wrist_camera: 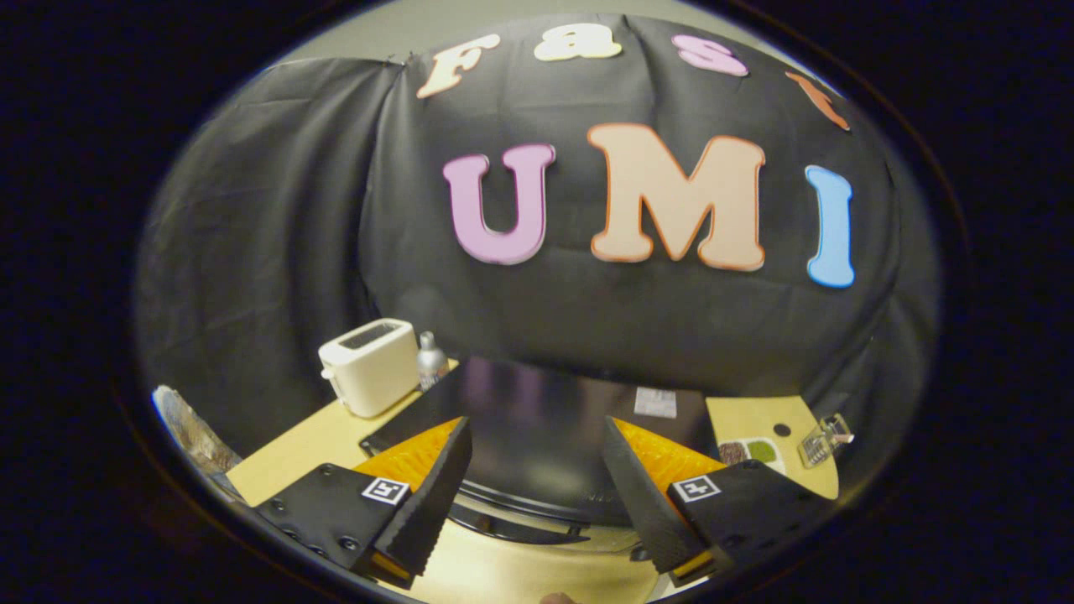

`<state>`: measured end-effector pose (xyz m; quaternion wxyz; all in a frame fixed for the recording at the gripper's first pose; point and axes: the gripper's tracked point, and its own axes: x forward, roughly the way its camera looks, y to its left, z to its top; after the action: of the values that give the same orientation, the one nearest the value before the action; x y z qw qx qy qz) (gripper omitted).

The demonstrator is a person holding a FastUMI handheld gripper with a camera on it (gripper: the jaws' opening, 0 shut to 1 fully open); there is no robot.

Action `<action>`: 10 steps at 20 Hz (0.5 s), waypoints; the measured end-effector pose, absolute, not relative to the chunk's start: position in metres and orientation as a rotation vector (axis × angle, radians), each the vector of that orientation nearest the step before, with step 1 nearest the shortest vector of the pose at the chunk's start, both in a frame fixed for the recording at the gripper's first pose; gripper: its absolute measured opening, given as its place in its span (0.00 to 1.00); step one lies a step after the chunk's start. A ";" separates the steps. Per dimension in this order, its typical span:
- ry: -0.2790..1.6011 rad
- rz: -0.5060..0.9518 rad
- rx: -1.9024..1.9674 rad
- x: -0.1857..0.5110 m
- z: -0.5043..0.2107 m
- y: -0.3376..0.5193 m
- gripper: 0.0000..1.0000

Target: Open the toaster oven, put the food inside, and close the toaster oven door.

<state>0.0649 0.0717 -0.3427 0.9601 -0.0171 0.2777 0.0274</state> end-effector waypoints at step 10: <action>0.611 0.053 -0.008 0.036 -0.380 0.082 0.98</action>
<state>0.0357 0.0820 -0.3795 0.9533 -0.0037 0.3009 0.0259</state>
